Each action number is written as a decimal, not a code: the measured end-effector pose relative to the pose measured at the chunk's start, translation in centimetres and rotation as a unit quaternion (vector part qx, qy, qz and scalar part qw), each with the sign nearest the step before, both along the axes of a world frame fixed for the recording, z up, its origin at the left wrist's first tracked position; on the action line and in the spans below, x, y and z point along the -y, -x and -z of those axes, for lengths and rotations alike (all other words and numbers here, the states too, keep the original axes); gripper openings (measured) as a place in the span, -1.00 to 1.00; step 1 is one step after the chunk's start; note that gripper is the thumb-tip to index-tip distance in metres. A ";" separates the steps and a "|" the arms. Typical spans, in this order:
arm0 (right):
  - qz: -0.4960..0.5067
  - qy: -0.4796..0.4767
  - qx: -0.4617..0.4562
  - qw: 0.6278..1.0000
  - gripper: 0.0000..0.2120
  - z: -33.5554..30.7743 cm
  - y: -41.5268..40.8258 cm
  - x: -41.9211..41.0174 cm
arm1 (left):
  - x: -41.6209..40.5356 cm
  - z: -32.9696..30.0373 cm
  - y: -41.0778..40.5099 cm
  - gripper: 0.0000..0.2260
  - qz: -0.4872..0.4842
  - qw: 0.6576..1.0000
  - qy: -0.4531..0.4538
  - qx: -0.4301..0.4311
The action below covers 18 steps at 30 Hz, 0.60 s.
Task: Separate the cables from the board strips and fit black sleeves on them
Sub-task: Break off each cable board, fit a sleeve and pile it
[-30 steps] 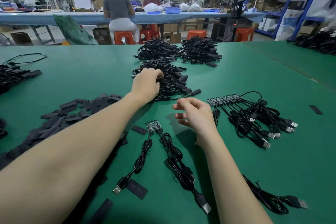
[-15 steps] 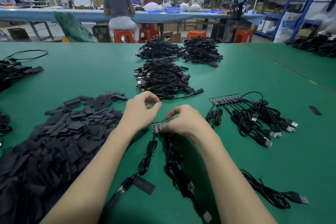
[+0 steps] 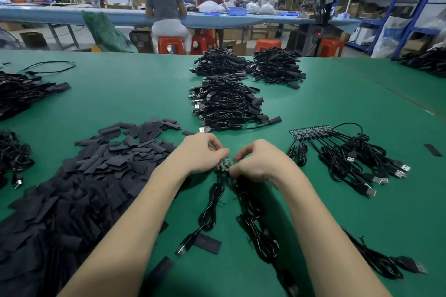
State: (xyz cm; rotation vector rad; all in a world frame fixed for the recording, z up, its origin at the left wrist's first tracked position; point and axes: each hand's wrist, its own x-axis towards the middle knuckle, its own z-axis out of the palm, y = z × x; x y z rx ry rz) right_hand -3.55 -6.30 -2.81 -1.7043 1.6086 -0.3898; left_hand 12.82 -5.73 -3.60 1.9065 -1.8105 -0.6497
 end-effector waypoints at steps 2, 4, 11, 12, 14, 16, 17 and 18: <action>0.033 -0.004 0.085 0.996 -0.73 0.3 0.7 0.1 | 0.1 -0.2 -0.1 -0.83 0.015 1.000 0.000 -0.007; 0.039 -0.013 0.156 0.987 -0.72 0.4 1.2 0.2 | 0.2 -0.2 0.0 -0.86 0.017 0.994 0.012 -0.107; 0.057 -0.024 0.400 0.914 -0.88 -0.5 1.9 0.3 | -0.3 -0.5 0.5 -0.91 0.000 0.908 -0.030 -0.417; 0.062 -0.025 0.418 0.906 -0.90 -0.4 2.0 0.3 | -0.3 -0.5 0.6 -0.91 0.001 0.898 -0.036 -0.438; 0.061 -0.040 0.441 0.895 -0.90 -0.3 2.1 0.2 | -0.4 -0.5 0.9 -0.88 0.020 0.876 -0.045 -0.480; 0.058 -0.067 0.467 0.880 -0.85 -0.4 2.3 0.2 | -0.5 -0.5 1.3 -0.85 0.038 0.856 -0.054 -0.512; 0.059 -0.081 0.480 0.872 -0.81 -0.4 2.3 0.2 | -0.5 -0.5 1.4 -0.85 0.041 0.849 -0.054 -0.524; 0.062 -0.095 0.491 0.864 -0.79 -0.4 2.3 0.2 | -0.5 -0.5 1.6 -0.85 0.038 0.843 -0.055 -0.534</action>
